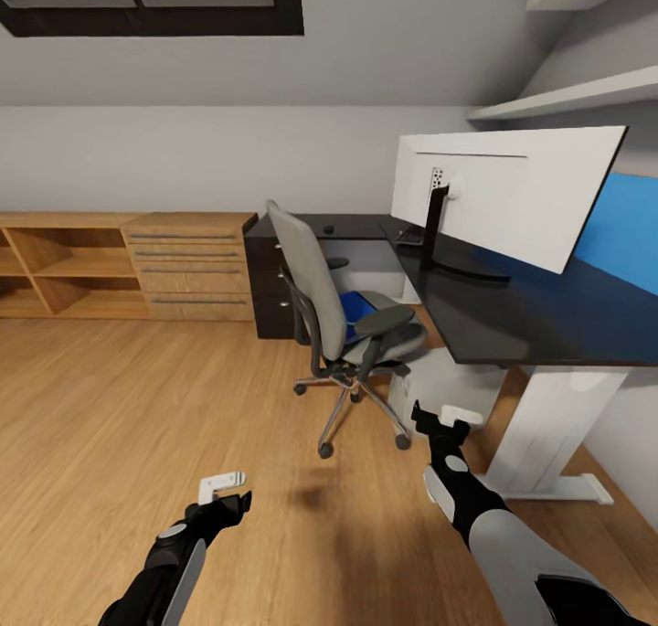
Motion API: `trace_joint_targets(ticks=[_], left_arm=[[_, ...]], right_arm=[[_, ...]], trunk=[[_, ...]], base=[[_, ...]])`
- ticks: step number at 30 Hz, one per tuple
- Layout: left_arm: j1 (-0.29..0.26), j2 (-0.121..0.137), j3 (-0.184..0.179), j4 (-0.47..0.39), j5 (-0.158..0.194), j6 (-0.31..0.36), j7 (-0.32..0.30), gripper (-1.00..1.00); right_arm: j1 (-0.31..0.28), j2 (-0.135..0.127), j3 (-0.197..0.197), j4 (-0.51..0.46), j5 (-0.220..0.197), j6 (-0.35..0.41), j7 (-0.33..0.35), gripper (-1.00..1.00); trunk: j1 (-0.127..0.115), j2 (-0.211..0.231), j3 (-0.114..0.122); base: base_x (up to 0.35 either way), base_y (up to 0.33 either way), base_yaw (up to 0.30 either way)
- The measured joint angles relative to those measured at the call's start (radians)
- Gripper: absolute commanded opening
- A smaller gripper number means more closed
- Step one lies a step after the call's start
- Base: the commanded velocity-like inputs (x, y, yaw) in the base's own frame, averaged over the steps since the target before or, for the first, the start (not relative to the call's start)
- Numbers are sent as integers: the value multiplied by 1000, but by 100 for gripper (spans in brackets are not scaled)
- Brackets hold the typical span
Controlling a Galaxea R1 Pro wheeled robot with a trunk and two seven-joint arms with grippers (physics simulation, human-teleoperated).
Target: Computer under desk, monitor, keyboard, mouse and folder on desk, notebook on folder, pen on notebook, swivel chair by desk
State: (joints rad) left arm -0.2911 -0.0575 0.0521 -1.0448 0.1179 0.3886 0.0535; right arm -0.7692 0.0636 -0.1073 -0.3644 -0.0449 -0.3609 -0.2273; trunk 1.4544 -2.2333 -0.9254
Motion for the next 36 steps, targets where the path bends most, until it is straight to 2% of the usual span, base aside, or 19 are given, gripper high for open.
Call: trace_joint_targets(ticks=[9,13,16,21,31,36], left_arm=[[0,1,1,3,3,-16,-1,100],[-1,-3,1,2,18,-17,0,100],[-5,-6,-1,-3,28,-17,-3,100],[-8,-21,-4,-24,35,-14,-8,100],[-9,-28,-4,-9,33,-18,-12,100],[-9,-30,-15,43,30,-23,-12,100]], right_arm=[[0,-3,0,31,0,-16,-16,100],[0,-3,1,34,0,-15,-31,100],[-3,-1,2,35,0,-8,-36,100],[-42,0,2,34,1,38,-39,100],[-67,-2,0,31,-2,70,-41,100],[-69,-1,2,40,0,70,-40,100]], trunk=[[35,-63,-28],[50,-91,-41],[61,-112,-50],[81,-147,-66],[119,-217,-97],[138,-252,-113]], base=[[0,0,0],[0,0,0],[0,0,0],[0,0,0],[0,0,0],[0,0,0]])
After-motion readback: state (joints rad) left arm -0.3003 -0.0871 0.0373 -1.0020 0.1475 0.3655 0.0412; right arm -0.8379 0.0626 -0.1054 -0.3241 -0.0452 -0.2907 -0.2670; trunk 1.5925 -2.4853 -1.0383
